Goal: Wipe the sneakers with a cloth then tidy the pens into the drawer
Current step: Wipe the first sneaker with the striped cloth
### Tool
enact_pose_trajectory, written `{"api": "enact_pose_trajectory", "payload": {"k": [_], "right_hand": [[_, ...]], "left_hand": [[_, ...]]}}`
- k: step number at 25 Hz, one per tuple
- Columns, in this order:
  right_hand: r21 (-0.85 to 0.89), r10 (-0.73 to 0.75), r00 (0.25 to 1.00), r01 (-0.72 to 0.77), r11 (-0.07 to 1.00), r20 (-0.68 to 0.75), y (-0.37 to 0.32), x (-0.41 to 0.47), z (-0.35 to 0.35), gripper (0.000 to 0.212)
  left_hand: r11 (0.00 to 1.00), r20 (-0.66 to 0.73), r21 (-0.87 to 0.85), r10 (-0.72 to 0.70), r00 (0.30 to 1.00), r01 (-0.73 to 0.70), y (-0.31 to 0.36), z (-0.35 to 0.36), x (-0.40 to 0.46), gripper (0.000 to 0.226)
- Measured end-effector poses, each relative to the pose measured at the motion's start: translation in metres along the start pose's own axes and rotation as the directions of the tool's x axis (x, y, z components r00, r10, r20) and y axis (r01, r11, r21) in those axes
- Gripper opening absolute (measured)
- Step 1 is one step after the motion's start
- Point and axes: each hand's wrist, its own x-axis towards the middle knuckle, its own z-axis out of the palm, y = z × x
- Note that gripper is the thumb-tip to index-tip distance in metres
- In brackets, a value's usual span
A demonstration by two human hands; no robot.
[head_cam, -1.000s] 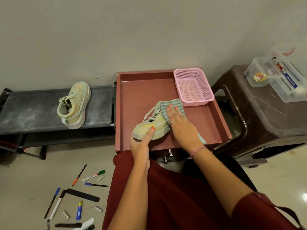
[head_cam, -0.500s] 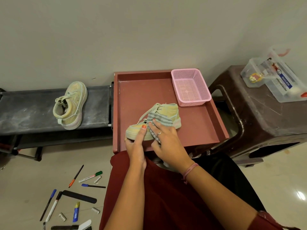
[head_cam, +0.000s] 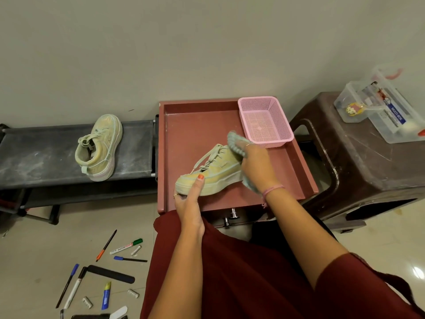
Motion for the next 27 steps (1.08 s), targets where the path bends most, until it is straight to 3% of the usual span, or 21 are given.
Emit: {"api": "enact_pose_trajectory", "payload": {"k": [2,7,10,13,16,19,22,25,27], "right_hand": [[-0.201,-0.044,0.988,0.074,0.977,0.149,-0.014,-0.015,0.018,0.073],[-0.240,-0.308,0.937,0.341,0.909,0.166,-0.012,-0.049,0.023,0.064],[-0.349,-0.208,0.968,0.246,0.904,0.144,0.018,-0.012,0.013,0.057],[-0.277,-0.096,0.989,0.125,0.953,0.116,0.007,-0.010,0.011,0.067],[-0.121,-0.293,0.931,0.324,0.938,0.218,-0.017,-0.050,0.026,0.069],[-0.131,-0.416,0.881,0.450,0.883,0.223,-0.013,-0.057,0.022,0.072],[-0.205,-0.306,0.934,0.341,0.917,0.185,0.005,-0.023,0.014,0.068],[-0.136,-0.211,0.971,0.226,0.965,0.114,-0.015,-0.031,0.026,0.067],[-0.066,-0.267,0.954,0.277,0.958,0.135,-0.033,-0.063,0.045,0.076]], "left_hand": [[1.000,-0.009,-0.009,-0.003,1.000,0.003,-0.001,-0.001,0.002,0.069],[1.000,0.009,0.010,0.013,1.000,-0.013,-0.002,-0.003,0.004,0.062],[1.000,0.010,0.015,-0.007,1.000,0.007,-0.001,-0.001,0.001,0.064],[1.000,0.015,0.017,-0.004,1.000,0.004,0.000,0.000,0.000,0.066],[1.000,0.025,0.026,-0.001,1.000,0.000,-0.002,-0.003,0.005,0.066],[0.999,0.027,0.037,-0.008,1.000,0.007,-0.002,-0.003,0.004,0.065],[0.999,0.011,0.036,-0.025,1.000,0.025,-0.003,-0.002,0.004,0.066],[0.999,0.010,0.049,-0.009,1.000,0.008,-0.002,0.000,0.004,0.065],[0.999,-0.006,0.042,-0.015,1.000,0.015,0.000,0.000,0.004,0.053]]}}
